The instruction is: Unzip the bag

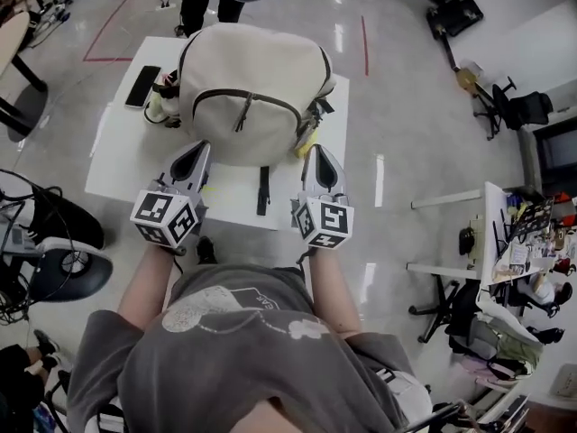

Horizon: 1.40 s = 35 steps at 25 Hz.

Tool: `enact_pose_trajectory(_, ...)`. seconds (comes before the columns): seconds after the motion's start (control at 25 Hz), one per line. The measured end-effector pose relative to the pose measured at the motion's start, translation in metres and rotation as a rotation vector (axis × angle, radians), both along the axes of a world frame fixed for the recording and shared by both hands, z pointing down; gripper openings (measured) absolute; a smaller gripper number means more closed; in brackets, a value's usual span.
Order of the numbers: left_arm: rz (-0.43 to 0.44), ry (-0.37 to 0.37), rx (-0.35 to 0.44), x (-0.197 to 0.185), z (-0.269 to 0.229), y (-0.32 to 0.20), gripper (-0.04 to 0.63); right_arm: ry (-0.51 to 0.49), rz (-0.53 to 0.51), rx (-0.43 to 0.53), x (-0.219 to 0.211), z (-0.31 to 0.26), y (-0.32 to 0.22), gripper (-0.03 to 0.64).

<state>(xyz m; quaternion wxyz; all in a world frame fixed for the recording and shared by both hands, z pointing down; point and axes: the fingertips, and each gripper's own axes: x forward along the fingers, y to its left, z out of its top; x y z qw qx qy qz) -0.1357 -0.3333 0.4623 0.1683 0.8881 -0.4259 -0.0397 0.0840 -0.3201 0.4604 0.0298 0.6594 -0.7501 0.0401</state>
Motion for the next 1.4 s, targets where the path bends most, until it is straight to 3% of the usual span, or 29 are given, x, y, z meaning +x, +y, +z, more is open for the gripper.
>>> enact_pose_trajectory(0.2, -0.139, -0.01, -0.002, 0.001, -0.003, 0.037, 0.006, -0.021, -0.116, -0.01, 0.021, 0.001, 0.025, 0.0)
enact_pose_trajectory(0.4, -0.208, -0.052, 0.02, 0.04, -0.01, 0.095, 0.006, -0.096, -0.214, 0.027, 0.065, 0.001, 0.068, -0.002)
enact_pose_trajectory(0.56, -0.27, -0.059, 0.033, 0.071, -0.018, 0.141, 0.006, -0.116, -0.274, 0.004, 0.093, 0.009, 0.101, -0.001)
enact_pose_trajectory(0.84, -0.39, -0.071, 0.017, 0.109, -0.021, 0.219, 0.006, -0.083, -0.424, -0.051, 0.124, 0.026, 0.162, -0.002)
enact_pose_trajectory(1.12, -0.482, -0.116, 0.038, 0.108, -0.035, 0.269, 0.006, -0.093, -0.517, -0.101, 0.123, 0.035, 0.197, -0.002)
enact_pose_trajectory(1.4, -0.527, -0.093, 0.013, 0.101, -0.022, 0.304, 0.006, -0.077, -0.581, -0.127, 0.109, 0.044, 0.23, -0.002)
